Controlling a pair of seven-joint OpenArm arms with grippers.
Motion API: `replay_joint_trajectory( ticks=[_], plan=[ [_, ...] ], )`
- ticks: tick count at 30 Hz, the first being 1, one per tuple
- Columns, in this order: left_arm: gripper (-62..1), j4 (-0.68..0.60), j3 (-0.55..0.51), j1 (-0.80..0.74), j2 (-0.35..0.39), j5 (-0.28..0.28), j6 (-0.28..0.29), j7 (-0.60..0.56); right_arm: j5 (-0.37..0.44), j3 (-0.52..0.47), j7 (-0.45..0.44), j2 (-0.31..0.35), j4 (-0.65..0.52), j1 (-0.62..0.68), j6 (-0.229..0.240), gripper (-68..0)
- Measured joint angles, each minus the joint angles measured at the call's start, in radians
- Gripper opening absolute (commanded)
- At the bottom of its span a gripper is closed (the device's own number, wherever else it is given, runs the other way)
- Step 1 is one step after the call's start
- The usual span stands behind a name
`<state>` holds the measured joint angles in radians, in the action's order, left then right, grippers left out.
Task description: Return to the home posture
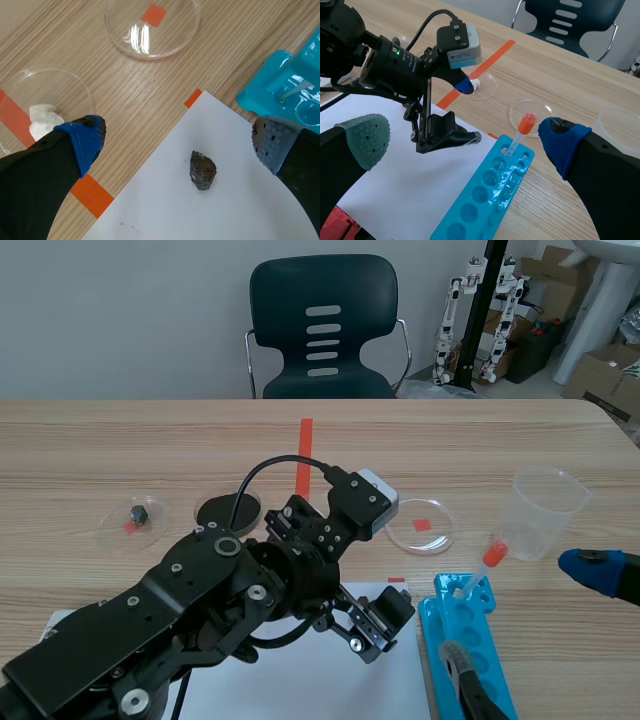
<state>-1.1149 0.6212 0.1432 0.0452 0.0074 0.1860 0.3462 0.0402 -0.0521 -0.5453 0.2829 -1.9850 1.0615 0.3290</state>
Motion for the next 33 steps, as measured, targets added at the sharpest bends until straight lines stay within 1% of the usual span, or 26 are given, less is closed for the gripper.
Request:
replay_joint_trajectory(
  ticks=[1, 7, 12, 17, 29, 31, 33],
  plan=[
    [0.6, -0.05, 0.0, -0.006, 0.013, 0.0, 0.0, -0.001, 0.0, 0.0, 0.0, 0.0, 0.0, 0.0, 0.0, -5.2],
    [0.6, -0.156, 0.0, -0.07, 0.066, 0.0, 0.001, 0.0, 0.0, 0.0, 0.0, 0.0, 0.0, 0.0, 0.0, -5.2],
    [0.6, -0.227, 0.0, -0.092, 0.097, 0.0, 0.0, 0.0, 0.0, 0.0, 0.0, 0.0, 0.0, 0.0, 0.0, -5.2],
    [0.6, -0.249, 0.0, -0.093, 0.1, 0.0, 0.0, 0.0, 0.0, 0.0, 0.0, 0.0, 0.0, 0.0, 0.0, -5.2],
    [0.6, -0.25, 0.0, -0.094, 0.147, 0.0, 0.001, 0.0, 0.0, 0.0, 0.0, 0.0, 0.0, 0.0, 0.0, -5.2],
    [0.6, -0.273, -0.009, -0.106, 0.175, -0.012, 0.005, 0.0, 0.0, 0.0, 0.0, 0.0, 0.0, 0.0, 0.0, -5.2],
    [0.6, -0.328, -0.041, -0.14, 0.206, -0.044, 0.006, -0.019, 0.0, 0.0, 0.0, 0.0, 0.0, 0.0, 0.0, -5.2]
  ],
)
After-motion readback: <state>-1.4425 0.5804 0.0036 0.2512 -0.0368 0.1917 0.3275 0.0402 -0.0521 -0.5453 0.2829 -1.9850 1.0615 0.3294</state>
